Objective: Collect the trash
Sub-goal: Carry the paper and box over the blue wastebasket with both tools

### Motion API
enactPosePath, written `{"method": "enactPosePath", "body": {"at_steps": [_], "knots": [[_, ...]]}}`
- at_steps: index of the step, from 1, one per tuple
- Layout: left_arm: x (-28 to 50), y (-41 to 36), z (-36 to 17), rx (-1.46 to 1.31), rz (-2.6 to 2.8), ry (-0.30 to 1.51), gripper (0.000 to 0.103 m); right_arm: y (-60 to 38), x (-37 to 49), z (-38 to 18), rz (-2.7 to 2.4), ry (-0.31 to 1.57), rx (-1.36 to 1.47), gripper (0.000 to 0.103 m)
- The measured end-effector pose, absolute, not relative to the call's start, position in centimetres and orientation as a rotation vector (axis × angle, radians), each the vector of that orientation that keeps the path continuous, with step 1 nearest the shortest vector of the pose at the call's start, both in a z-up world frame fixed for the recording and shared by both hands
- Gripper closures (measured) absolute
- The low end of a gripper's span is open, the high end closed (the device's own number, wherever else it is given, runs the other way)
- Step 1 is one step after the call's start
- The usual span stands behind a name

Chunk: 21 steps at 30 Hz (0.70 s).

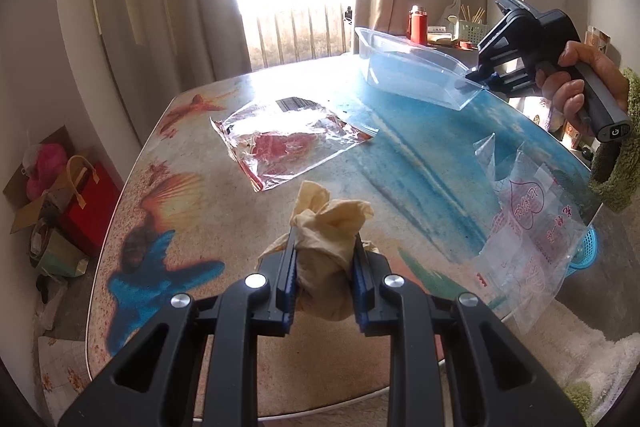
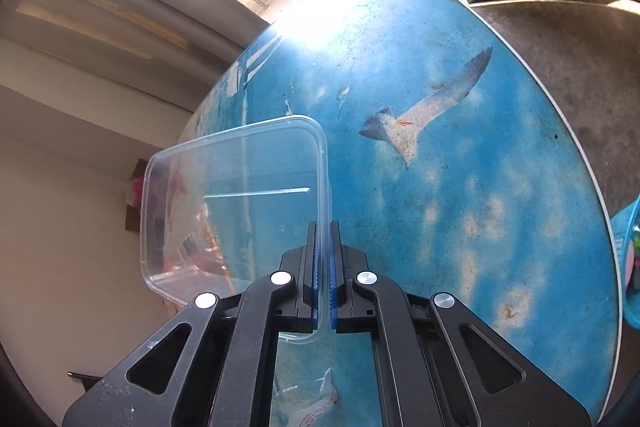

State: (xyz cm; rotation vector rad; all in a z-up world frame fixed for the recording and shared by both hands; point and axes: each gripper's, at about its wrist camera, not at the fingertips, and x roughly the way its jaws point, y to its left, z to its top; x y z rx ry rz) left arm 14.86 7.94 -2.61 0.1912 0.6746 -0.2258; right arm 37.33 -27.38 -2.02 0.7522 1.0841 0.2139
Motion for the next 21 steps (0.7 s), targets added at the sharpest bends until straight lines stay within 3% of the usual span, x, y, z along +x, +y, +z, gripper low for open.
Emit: {"method": "enactPosePath", "body": {"at_steps": [11,21], "knots": [[11.9,7.3,0.9,0.184,-0.273,0.576,0.081,-32.8,28.3,0.8,0.216,0.934,0.910,0.101],[9.1,0.9,5.0,0.205,-0.450,0.494,0.081,-41.3,17.2,0.1,0.130,0.772,1.056,0.101]]}}
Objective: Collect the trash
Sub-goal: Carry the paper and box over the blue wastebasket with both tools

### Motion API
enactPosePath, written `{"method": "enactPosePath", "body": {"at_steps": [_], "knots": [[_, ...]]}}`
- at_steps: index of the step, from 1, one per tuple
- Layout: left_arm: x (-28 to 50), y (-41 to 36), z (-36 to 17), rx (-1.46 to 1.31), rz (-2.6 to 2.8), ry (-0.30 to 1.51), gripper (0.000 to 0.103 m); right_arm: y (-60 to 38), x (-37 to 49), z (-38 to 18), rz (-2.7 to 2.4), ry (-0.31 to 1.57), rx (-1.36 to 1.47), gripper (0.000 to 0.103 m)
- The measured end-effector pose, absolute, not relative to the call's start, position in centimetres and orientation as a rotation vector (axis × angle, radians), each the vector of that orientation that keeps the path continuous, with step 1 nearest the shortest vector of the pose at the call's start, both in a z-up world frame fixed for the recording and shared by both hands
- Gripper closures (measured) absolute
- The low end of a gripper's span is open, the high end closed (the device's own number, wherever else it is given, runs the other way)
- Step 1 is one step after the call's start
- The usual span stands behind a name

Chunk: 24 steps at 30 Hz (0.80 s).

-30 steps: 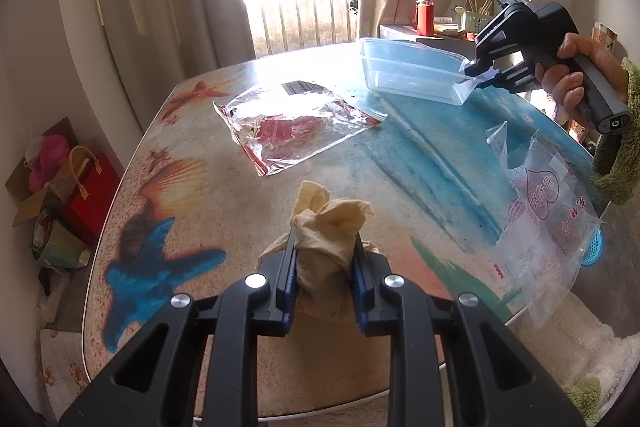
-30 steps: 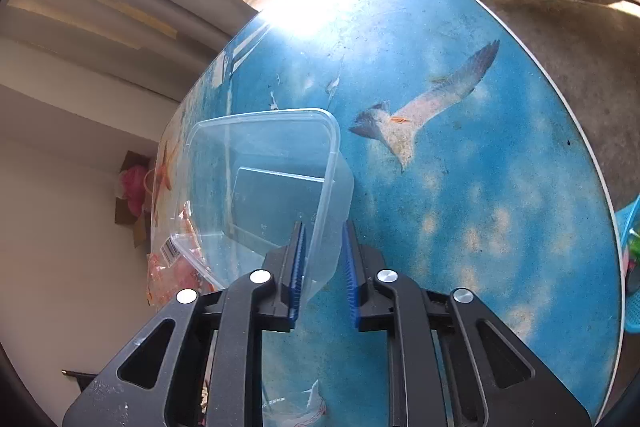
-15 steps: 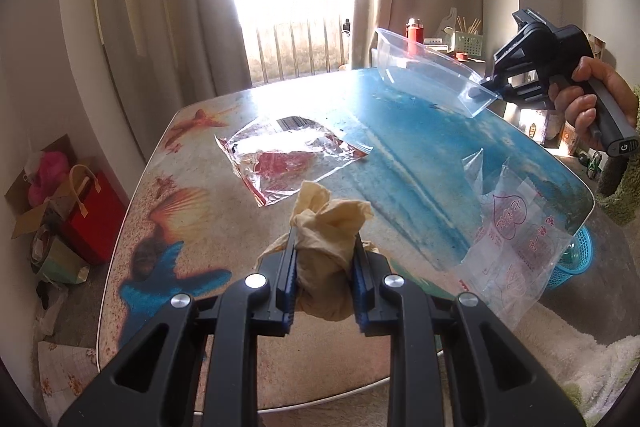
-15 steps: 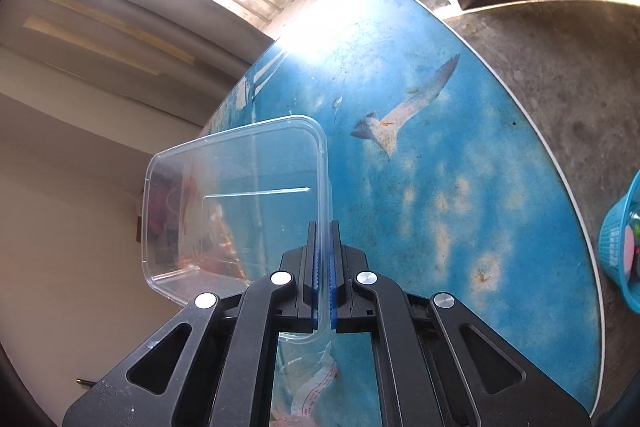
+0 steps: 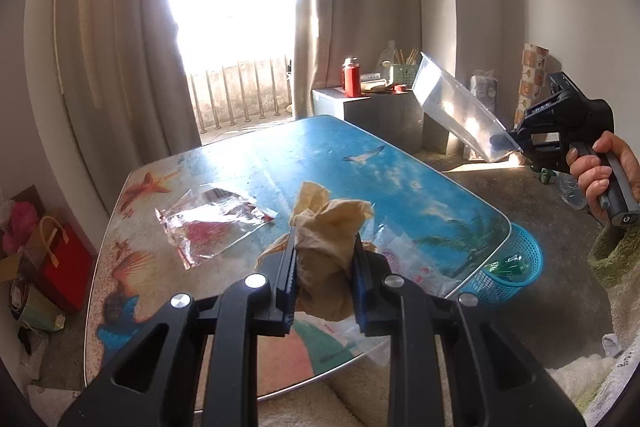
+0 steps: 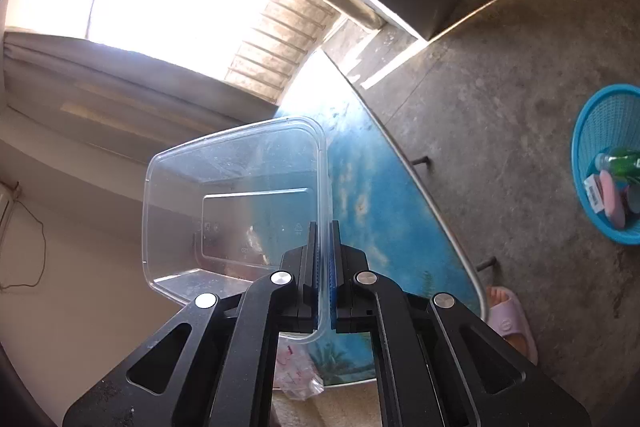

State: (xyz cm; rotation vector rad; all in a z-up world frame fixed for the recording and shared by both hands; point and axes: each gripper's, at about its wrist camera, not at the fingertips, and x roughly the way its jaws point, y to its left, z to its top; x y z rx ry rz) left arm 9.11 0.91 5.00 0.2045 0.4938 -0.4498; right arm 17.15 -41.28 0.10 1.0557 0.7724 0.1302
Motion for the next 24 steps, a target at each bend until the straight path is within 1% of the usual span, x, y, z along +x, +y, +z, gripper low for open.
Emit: {"method": "enactPosePath", "body": {"at_steps": [7,12,16,19,24], "knots": [[7.6,-8.9,6.6,0.217,-0.700,0.449,0.081,-48.9,7.4,-3.4,-0.100,0.729,1.119,0.101],[6.5,-17.7,5.9,0.280,-0.893,0.447,0.081,-53.0,2.2,-7.0,-0.277,0.739,1.175,0.101],[7.4,-23.9,3.7,0.299,-1.013,0.525,0.081,-55.4,-0.7,-9.3,-0.412,0.756,1.169,0.101],[8.9,-28.1,1.2,0.299,-1.050,0.613,0.081,-56.4,-1.3,-10.9,-0.500,0.784,1.141,0.101],[12.7,-34.1,-4.2,0.278,-1.004,0.794,0.081,-57.7,-1.2,-12.7,-0.690,0.869,0.954,0.101]]}}
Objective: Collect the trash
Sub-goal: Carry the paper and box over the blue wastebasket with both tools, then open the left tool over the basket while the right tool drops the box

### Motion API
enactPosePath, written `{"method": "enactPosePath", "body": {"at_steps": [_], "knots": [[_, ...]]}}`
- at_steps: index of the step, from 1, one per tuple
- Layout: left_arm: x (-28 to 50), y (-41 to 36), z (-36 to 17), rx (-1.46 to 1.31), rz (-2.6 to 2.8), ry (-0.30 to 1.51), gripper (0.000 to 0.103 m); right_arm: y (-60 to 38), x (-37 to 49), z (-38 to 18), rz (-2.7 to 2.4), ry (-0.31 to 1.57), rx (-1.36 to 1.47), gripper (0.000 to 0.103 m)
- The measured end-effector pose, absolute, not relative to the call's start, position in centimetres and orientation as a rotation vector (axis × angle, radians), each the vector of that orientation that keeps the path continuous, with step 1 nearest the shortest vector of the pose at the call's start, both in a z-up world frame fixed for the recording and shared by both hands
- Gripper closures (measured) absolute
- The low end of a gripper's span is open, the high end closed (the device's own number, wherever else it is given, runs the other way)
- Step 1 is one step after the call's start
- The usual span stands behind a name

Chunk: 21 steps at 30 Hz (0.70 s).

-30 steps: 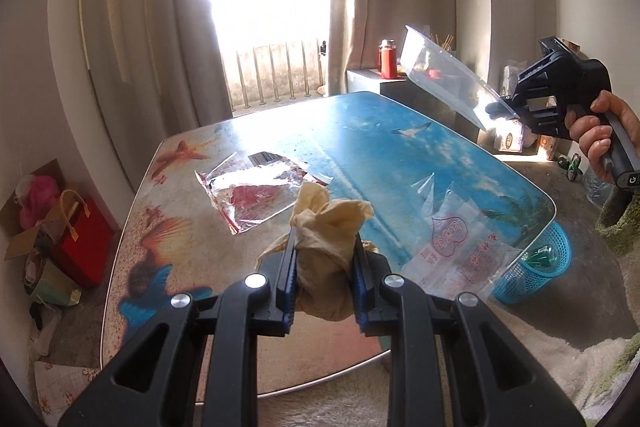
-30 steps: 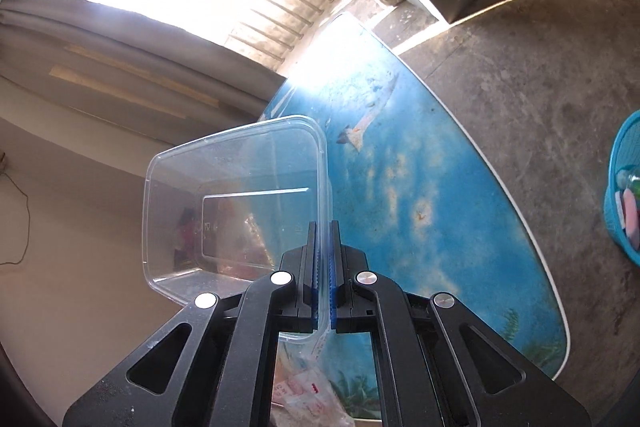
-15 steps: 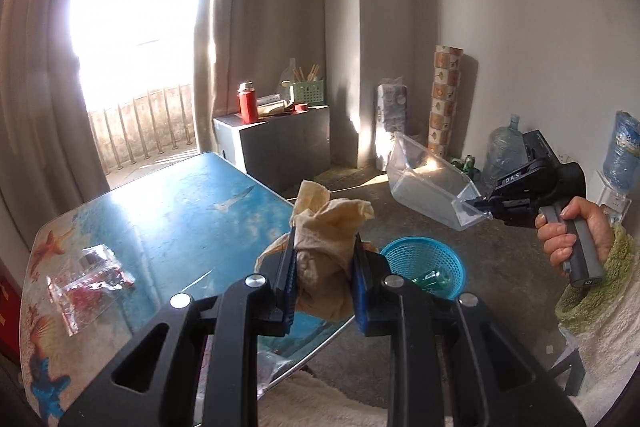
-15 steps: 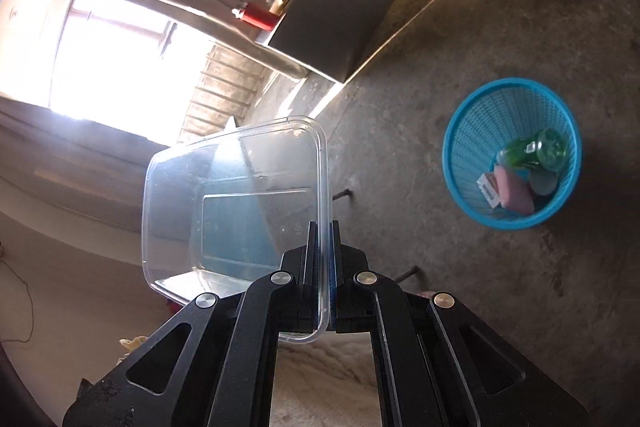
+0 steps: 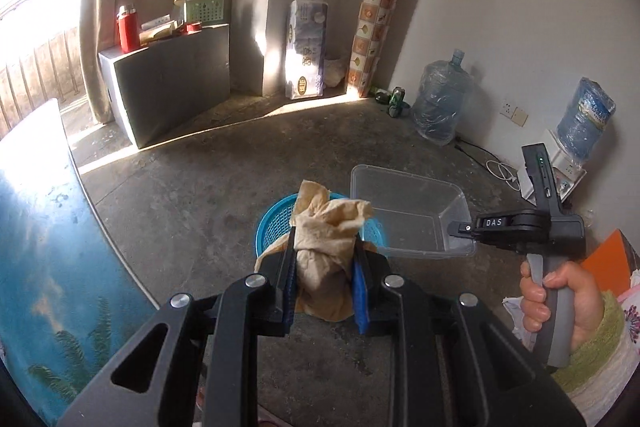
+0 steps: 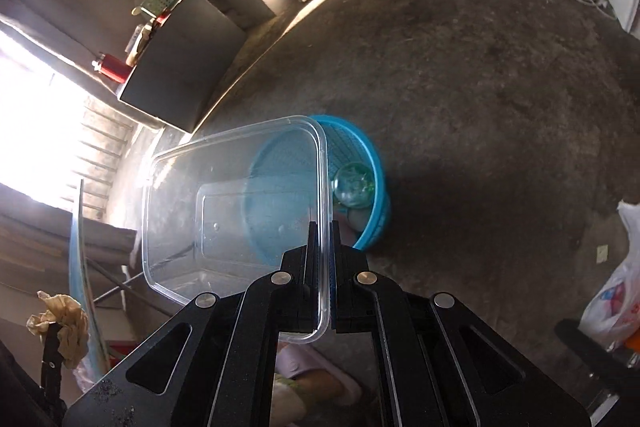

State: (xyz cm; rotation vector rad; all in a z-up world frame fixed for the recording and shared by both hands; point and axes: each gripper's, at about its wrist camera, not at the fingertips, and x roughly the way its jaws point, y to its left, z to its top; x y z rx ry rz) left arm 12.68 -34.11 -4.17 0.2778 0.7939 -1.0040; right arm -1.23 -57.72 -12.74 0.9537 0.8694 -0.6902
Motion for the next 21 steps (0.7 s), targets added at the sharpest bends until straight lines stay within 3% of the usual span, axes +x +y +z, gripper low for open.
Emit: {"method": "enactPosePath", "body": {"at_steps": [11,18,21], "knots": [[20.5,-43.4,-16.0,0.136,-0.937,1.148,0.081,-58.3,2.5,-18.2,-0.812,1.100,0.657,0.101],[23.8,-47.7,-22.6,0.142,-0.901,1.249,0.078,-56.8,6.2,-19.9,-0.803,1.188,0.324,0.101],[24.7,-48.6,-23.9,0.119,-0.892,1.262,0.071,-55.9,8.1,-21.3,-0.743,1.247,0.173,0.100]]}}
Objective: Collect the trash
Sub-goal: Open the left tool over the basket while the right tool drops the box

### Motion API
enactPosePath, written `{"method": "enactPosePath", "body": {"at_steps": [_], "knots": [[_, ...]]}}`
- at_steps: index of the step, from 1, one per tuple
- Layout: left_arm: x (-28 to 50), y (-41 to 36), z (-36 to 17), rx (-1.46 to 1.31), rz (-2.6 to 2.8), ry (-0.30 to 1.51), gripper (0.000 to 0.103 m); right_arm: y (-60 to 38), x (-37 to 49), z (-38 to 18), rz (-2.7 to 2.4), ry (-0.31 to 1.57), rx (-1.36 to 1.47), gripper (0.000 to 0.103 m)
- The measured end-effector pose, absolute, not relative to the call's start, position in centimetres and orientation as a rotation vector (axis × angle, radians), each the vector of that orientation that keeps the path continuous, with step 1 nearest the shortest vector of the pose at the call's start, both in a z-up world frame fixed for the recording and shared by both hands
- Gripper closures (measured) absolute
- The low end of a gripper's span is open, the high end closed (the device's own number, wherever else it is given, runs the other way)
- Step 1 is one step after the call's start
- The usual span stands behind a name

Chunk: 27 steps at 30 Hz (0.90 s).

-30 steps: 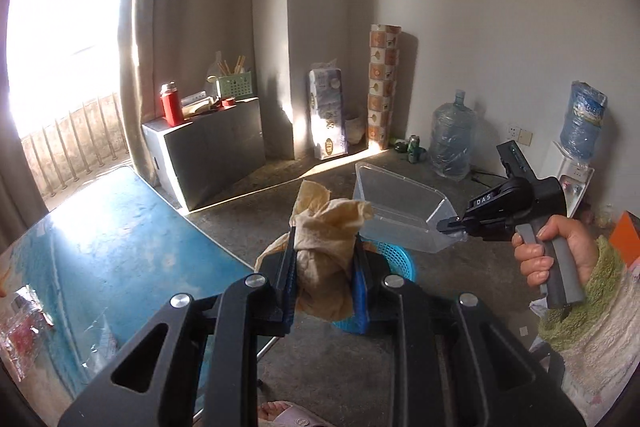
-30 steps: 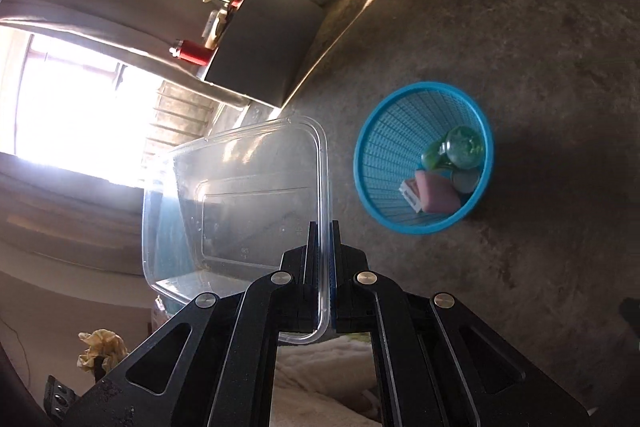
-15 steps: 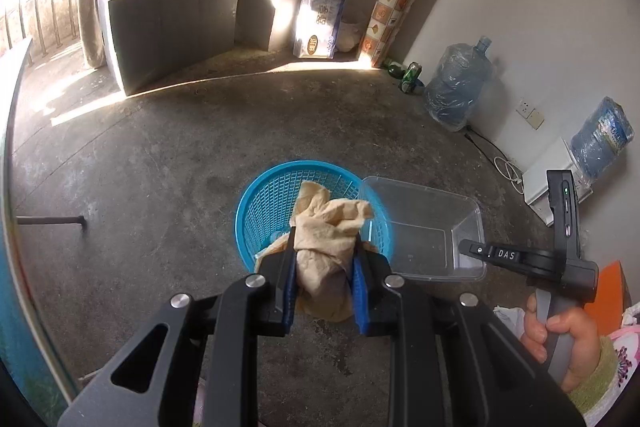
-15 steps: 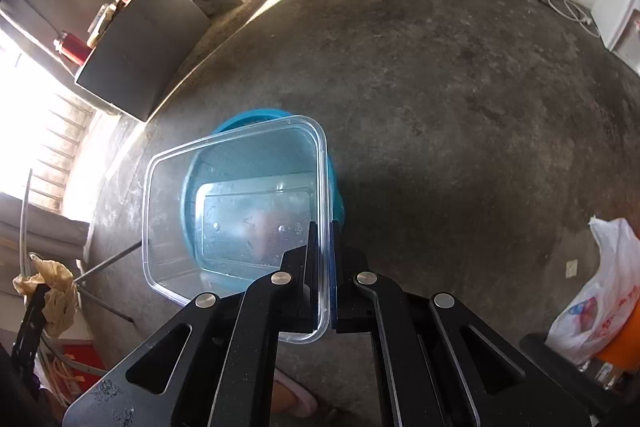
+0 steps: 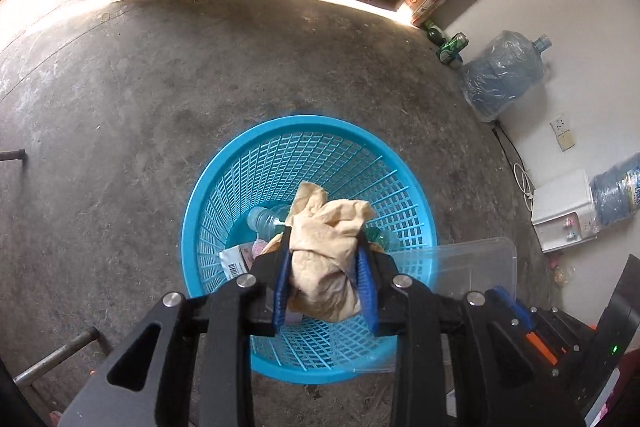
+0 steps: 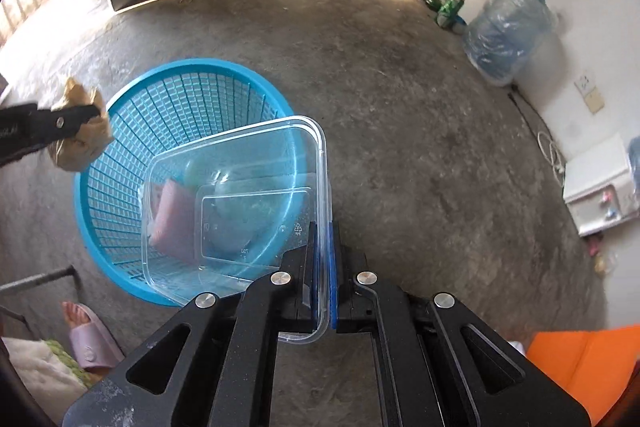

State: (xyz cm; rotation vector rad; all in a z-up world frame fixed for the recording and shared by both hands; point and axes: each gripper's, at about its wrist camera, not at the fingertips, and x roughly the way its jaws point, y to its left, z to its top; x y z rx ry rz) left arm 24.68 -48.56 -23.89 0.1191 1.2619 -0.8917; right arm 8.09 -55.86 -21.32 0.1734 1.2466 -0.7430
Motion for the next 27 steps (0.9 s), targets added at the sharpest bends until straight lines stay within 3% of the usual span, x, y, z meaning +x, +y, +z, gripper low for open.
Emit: {"method": "enactPosePath", "body": {"at_steps": [2,5,9,12,14,18,27], "knots": [[25.1,-48.9,-24.2,0.121,-0.886,1.262,0.058,-55.5,8.9,-22.1,-0.710,1.263,0.129,0.099],[25.8,-49.0,-24.2,0.107,-0.886,1.245,0.048,-55.3,9.8,-22.9,-0.663,1.280,0.112,0.098],[26.9,-48.4,-23.3,0.061,-0.860,1.237,0.044,-55.2,11.2,-23.4,-0.591,1.291,0.116,0.095],[27.4,-47.7,-22.0,0.003,-0.854,1.226,0.043,-54.9,12.0,-23.4,-0.542,1.283,0.119,0.076],[27.1,-47.3,-20.8,-0.006,-0.863,1.205,0.041,-55.0,12.2,-23.1,-0.530,1.261,0.132,0.053],[26.1,-46.8,-18.1,-0.005,-0.895,1.147,0.038,-56.7,10.9,-20.6,-0.496,1.134,0.333,0.047],[22.4,-45.9,-13.1,-0.037,-0.965,1.127,0.032,-60.4,3.0,-14.7,-0.495,0.838,0.790,0.046]]}}
